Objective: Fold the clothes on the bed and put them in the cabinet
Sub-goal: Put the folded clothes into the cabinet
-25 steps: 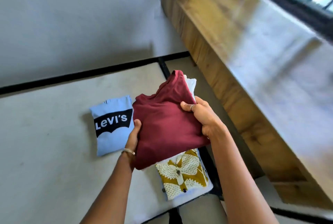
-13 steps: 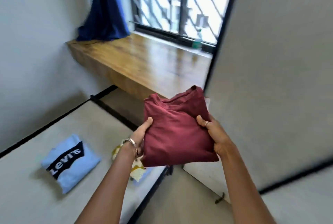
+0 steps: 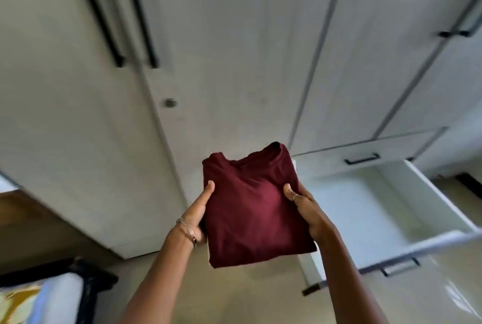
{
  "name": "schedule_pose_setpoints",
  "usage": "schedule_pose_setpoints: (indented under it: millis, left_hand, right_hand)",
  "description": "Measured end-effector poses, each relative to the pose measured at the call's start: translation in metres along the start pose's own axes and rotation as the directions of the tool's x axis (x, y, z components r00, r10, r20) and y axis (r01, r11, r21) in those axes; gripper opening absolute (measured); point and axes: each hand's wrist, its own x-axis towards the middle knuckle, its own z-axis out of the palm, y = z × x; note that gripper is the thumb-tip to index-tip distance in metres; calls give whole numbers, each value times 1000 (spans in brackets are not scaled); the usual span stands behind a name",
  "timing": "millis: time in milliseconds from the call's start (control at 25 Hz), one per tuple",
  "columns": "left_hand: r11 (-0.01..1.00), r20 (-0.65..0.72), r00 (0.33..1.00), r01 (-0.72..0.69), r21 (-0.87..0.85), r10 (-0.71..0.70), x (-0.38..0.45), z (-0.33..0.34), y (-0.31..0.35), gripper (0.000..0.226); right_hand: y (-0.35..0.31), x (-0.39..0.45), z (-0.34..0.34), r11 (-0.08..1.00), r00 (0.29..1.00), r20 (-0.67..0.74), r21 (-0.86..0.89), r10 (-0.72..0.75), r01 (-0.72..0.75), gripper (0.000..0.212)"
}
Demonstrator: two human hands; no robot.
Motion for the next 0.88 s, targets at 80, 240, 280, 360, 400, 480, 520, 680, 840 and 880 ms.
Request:
schedule_pose_setpoints:
  millis: [80, 240, 280, 360, 400, 480, 520, 680, 840, 880]
  left_hand:
    - [995, 154, 988, -24, 93, 9, 23, 78, -24, 71]
    - [969, 367, 930, -102, 224, 13, 67, 193, -67, 89]
    - [965, 378, 926, -107, 239, 9, 75, 219, -79, 94]
    - [952, 347, 938, -122, 281, 18, 87, 262, -106, 100]
    - [941, 327, 945, -133, 313, 24, 93, 281, -117, 95]
    - [925, 279, 959, -147, 350, 47, 106, 314, -135, 73]
    - [920, 249, 966, -155, 361, 66, 115, 326, -141, 62]
    - [921, 174, 981, -143, 362, 84, 180, 374, -168, 37]
    - [924, 26, 997, -73, 375, 69, 268, 415, -199, 33]
    - [925, -21, 999, -38, 377, 50, 284, 421, -208, 35]
  right_hand:
    - [-6, -15, -84, 1000, 996, -92, 25, 0, 2, 22]
    - [-9, -37, -210, 998, 972, -235, 66, 12, 3, 26]
    - [-9, -42, -235, 998, 963, -269, 69, 19, 0, 30]
    - [-10, -51, -280, 998, 948, -316, 68, 35, -14, 31]
    - [-11, -54, -299, 997, 941, -335, 72, 42, -19, 29]
    - [-12, -52, -333, 996, 933, -354, 75, 63, -39, 27]
    - [-12, -47, -348, 995, 930, -359, 80, 82, -57, 25]
    - [-1, -3, -417, 985, 926, -339, 112, 164, -133, 26]
    - [15, 80, -489, 971, 931, -277, 77, 237, -225, 41]
    - [19, 97, -501, 966, 931, -257, 57, 259, -254, 43]
